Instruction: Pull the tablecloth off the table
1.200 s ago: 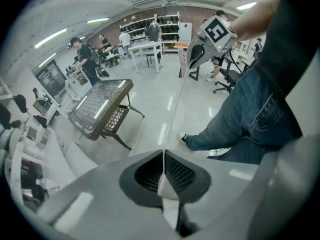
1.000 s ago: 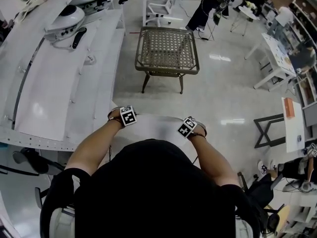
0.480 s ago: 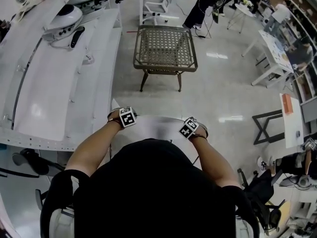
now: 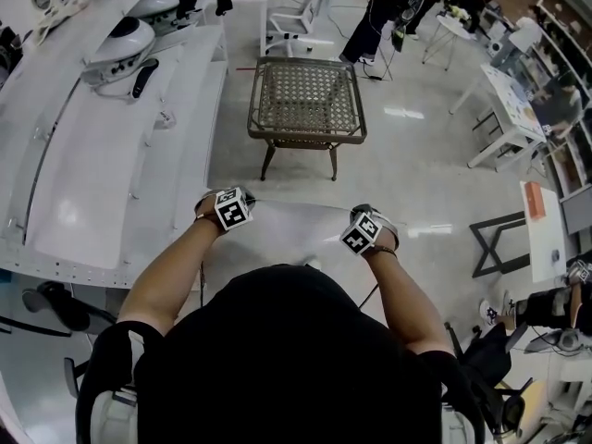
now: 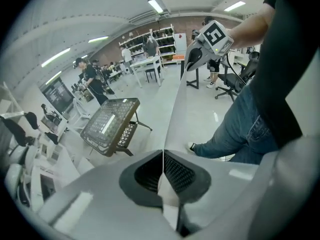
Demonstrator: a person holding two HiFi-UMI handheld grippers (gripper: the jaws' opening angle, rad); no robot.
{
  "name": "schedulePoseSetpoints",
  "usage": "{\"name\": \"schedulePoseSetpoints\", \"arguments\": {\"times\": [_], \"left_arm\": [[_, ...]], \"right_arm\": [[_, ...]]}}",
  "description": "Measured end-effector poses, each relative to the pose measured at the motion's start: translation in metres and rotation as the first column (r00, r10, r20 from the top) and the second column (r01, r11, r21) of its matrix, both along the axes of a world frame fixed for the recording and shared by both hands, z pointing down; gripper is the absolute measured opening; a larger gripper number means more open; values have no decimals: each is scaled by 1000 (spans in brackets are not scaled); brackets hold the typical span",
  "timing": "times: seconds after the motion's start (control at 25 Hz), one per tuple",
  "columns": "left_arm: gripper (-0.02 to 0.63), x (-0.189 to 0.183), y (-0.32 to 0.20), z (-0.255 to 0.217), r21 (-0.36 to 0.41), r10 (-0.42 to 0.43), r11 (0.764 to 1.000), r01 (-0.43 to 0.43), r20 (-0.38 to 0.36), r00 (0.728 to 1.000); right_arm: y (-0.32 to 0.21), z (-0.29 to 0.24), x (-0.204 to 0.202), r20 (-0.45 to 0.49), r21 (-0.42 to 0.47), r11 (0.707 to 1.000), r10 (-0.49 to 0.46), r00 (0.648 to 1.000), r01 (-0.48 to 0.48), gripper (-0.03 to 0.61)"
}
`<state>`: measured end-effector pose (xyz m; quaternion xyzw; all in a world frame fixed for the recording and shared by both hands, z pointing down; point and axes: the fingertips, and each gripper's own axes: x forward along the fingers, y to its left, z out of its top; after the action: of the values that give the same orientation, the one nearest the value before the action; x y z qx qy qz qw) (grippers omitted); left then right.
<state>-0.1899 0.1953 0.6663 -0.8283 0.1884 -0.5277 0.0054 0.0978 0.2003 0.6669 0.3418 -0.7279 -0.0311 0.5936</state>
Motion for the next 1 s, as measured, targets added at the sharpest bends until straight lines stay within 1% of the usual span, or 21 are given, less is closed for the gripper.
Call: {"name": "schedulePoseSetpoints", "arguments": {"times": [0.16,0.36,0.56,0.72,1.0], "left_arm": [[2,6,-29,-44,80,-24,996,26,-26,999],[2,20,-53,-99,154,-26,987,36,-68,997],[2,28,-71,-144,249,-35,967,58,-97,995],[2,31,-77,-164,273,-51,958,84,-127,991],[2,24,-77,-178,280,-87,952,125,-144,986]], "right_arm": [[-27,-45,9,16,105,994,13,1000,-15,31],[-52,-100,22,42,216,975,42,998,-50,32],[-63,-147,28,77,302,951,43,996,-65,32],[-68,-170,30,115,341,936,48,992,-85,32],[-70,-193,23,154,374,922,39,987,-95,33]]}}
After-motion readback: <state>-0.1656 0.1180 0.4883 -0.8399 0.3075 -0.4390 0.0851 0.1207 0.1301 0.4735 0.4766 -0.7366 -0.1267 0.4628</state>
